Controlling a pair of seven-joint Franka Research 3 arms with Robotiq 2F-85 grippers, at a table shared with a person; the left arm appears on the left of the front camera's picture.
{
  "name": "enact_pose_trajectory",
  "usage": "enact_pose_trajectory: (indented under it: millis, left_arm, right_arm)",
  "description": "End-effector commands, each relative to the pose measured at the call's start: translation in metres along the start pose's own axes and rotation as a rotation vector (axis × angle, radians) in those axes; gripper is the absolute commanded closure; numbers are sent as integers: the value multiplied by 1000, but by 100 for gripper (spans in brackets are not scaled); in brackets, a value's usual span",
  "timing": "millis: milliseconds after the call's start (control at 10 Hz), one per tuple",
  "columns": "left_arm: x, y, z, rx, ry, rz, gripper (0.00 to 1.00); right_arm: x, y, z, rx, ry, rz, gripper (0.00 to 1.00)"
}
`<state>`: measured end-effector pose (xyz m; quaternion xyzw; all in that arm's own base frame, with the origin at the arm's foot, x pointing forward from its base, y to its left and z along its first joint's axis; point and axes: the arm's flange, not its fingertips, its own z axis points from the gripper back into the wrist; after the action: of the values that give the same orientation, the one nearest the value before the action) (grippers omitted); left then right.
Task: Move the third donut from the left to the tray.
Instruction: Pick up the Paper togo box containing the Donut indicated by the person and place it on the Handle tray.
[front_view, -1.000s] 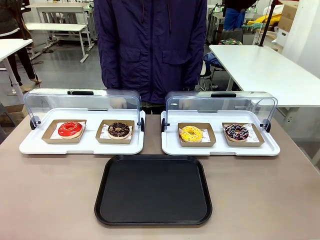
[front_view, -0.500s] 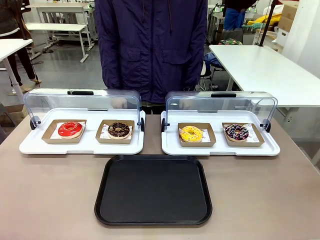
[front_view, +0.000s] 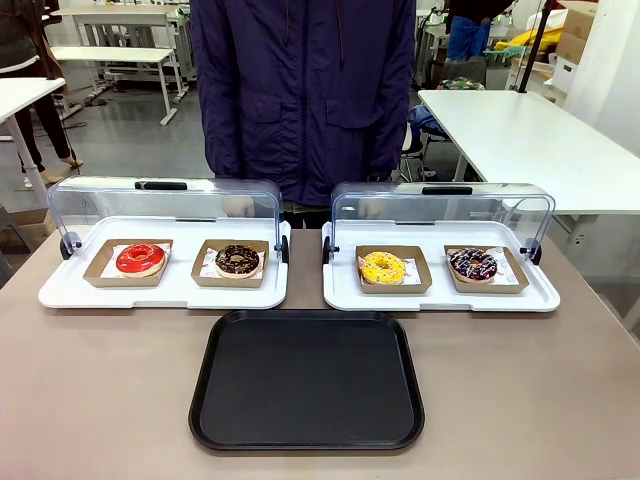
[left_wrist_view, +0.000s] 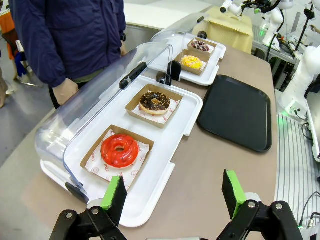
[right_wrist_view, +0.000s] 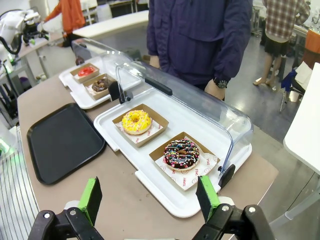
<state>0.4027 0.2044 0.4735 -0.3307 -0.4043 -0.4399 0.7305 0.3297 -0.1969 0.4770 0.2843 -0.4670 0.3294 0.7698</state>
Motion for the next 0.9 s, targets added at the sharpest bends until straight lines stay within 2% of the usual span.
enact_pose_trajectory:
  millis: [0, 800]
  left_arm:
    - [2, -1, 2, -8, -7, -13, 0]
    - [2, -1, 2, -8, -7, -13, 0]
  right_arm:
    - [2, -4, 0, -3, -27, 26, 0]
    - [2, -4, 0, -3, -27, 26, 0]
